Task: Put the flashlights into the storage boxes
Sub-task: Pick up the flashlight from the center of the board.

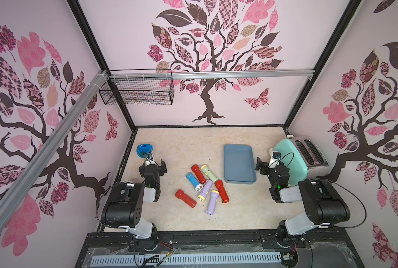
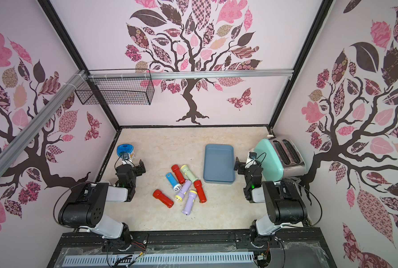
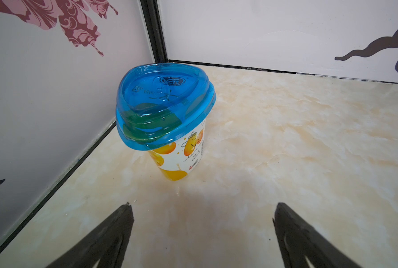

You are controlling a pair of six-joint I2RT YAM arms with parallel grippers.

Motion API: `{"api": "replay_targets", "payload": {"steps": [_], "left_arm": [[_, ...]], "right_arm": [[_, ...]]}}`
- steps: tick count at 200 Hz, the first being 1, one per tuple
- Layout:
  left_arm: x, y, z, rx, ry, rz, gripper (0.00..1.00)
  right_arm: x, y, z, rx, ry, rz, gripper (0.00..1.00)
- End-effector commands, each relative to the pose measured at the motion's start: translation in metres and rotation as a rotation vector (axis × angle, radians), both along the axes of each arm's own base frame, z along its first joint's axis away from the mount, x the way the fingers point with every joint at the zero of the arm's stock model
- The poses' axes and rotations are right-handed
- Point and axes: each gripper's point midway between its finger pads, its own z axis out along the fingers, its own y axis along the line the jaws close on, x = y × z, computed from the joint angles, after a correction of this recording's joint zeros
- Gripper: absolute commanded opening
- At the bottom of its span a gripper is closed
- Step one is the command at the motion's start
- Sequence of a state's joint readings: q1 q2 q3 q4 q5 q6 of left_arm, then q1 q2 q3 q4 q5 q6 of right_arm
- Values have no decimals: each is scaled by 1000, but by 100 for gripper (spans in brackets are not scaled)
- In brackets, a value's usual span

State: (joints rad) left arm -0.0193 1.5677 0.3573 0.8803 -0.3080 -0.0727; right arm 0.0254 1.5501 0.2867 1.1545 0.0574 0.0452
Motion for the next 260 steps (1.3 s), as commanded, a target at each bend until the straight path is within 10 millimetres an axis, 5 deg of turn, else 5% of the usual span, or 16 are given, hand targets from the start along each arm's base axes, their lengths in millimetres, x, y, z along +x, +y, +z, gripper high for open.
{"api": "replay_targets", "payload": {"steps": [1, 133, 185, 204, 226, 239, 260], "left_arm": [[5, 1, 12, -3, -35, -3, 98], [4, 1, 11, 0, -35, -5, 98], [-6, -17, 41, -18, 18, -64, 98], [-8, -15, 64, -117, 62, 3, 98], [-7, -69, 89, -246, 33, -182, 98], [-23, -110, 95, -293, 112, -267, 98], [-56, -179, 105, -401, 226, -519, 98]], "right_arm": [[0, -1, -3, -1, 8, 0, 100], [-5, 4, 0, -16, -16, 17, 100], [-43, 6, 34, -37, -189, 4, 100], [-39, -5, 32, 46, -67, -79, 100], [-32, -5, 56, 124, 63, -111, 100], [-36, -4, 71, 178, 63, -115, 99], [-66, -27, 43, 469, 180, -364, 100]]}}
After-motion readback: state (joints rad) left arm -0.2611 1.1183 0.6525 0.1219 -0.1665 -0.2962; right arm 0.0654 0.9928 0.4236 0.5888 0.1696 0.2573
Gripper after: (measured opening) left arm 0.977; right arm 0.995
